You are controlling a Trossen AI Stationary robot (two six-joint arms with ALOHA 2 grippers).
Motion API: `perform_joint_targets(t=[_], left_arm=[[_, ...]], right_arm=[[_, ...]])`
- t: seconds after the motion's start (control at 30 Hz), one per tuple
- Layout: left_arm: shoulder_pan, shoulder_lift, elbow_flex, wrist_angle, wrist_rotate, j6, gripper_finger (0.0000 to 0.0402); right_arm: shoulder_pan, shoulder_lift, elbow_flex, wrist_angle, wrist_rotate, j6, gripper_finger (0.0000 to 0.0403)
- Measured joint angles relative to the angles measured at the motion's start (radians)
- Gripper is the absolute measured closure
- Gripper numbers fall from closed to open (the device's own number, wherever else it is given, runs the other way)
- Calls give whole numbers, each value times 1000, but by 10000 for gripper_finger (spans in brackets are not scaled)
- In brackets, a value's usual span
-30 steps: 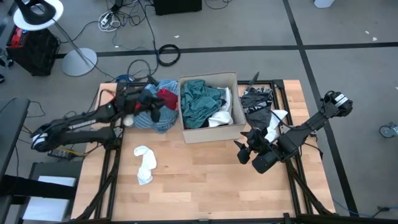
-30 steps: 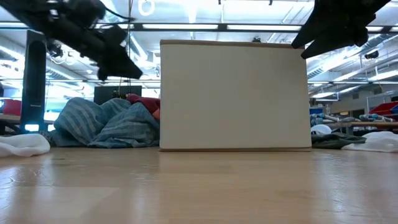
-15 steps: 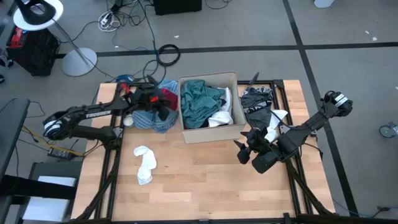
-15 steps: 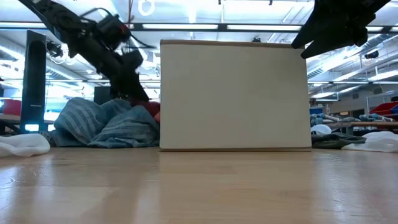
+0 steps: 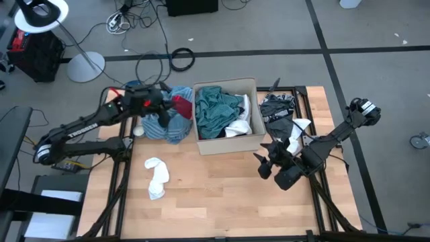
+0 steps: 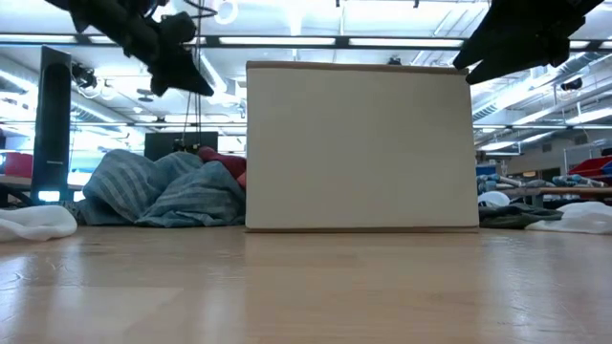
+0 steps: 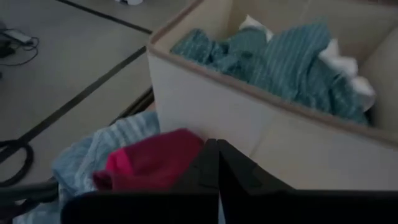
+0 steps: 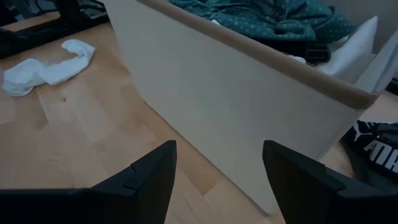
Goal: Sort clothes
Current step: Put the red sock into the bin
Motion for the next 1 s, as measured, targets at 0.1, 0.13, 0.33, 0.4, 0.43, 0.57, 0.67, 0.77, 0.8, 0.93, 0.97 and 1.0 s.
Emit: perform_joint_targets(t=[0.1, 0.13, 0.33, 0.4, 0.43, 0.57, 0.67, 0.77, 0.8, 0.93, 0.97, 1.0], left_arm=[[-1, 32, -34, 71, 14, 0, 392], [-1, 42, -44, 78, 16, -9, 387], [1, 115, -55, 176, -17, -76, 328], [1, 142, -55, 227, -46, -72, 296], [1, 155, -55, 242, -63, -62, 280], [1, 216, -55, 274, -86, -26, 225], [1, 275, -55, 276, -115, -24, 207], [1, 343, -55, 285, -115, -10, 205], [1, 365, -55, 288, -117, -5, 205], [1, 441, -55, 307, -141, -4, 205], [1, 459, -55, 307, -142, -5, 205], [1, 475, -55, 302, -142, -6, 206]], right_arm=[[0, 0, 0, 2, 1, 0, 163], [0, 0, 0, 2, 1, 0, 163], [0, 0, 0, 3, -3, 0, 163], [0, 0, 0, 3, -3, 0, 163], [0, 0, 0, 3, -4, 0, 163], [0, 0, 0, 3, -7, 0, 163], [0, 0, 0, 4, -8, 1, 163], [0, 0, 0, 4, -8, 1, 163], [0, 0, 0, 5, -8, 1, 163], [0, 0, 0, 7, -8, 1, 163], [0, 0, 0, 7, -8, 1, 163], [0, 0, 0, 7, -8, 1, 163]])
